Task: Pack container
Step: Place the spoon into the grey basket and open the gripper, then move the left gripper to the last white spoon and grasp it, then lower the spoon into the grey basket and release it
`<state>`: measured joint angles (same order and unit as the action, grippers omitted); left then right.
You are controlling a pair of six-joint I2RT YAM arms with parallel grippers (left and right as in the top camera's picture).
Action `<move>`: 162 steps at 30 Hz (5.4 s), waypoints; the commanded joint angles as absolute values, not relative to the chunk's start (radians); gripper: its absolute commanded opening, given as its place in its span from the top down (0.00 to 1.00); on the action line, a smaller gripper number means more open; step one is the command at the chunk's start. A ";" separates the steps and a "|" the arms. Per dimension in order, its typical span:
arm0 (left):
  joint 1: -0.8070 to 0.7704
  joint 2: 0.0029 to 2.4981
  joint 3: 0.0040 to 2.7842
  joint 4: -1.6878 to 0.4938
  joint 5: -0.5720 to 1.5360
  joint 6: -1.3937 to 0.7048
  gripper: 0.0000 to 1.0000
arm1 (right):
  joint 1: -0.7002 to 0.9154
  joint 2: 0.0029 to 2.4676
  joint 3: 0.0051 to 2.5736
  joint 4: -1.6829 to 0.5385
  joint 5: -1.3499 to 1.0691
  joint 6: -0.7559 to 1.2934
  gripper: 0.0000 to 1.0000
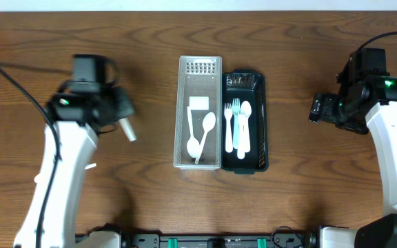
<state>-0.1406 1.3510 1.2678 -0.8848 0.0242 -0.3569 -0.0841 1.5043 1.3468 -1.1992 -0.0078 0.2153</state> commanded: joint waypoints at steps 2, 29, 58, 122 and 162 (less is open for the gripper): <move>-0.344 1.345 1.281 -0.861 0.012 -0.304 0.94 | -0.092 1.504 1.347 -1.200 -0.008 0.201 0.12; -0.584 1.720 1.309 -0.723 0.015 -0.244 0.53 | -0.092 1.504 1.347 -1.215 -0.008 0.201 0.12; 0.677 1.242 1.160 -1.129 -0.140 -0.952 0.28 | -0.092 1.504 1.347 -1.216 -0.008 0.200 0.12; 0.675 1.737 0.879 -0.641 -0.070 -0.797 0.29 | -0.092 1.504 1.347 -1.224 -0.008 0.200 0.12; 0.459 1.451 1.061 -0.854 0.146 -0.588 0.94 | -0.092 1.504 1.347 -1.221 -0.008 0.200 0.12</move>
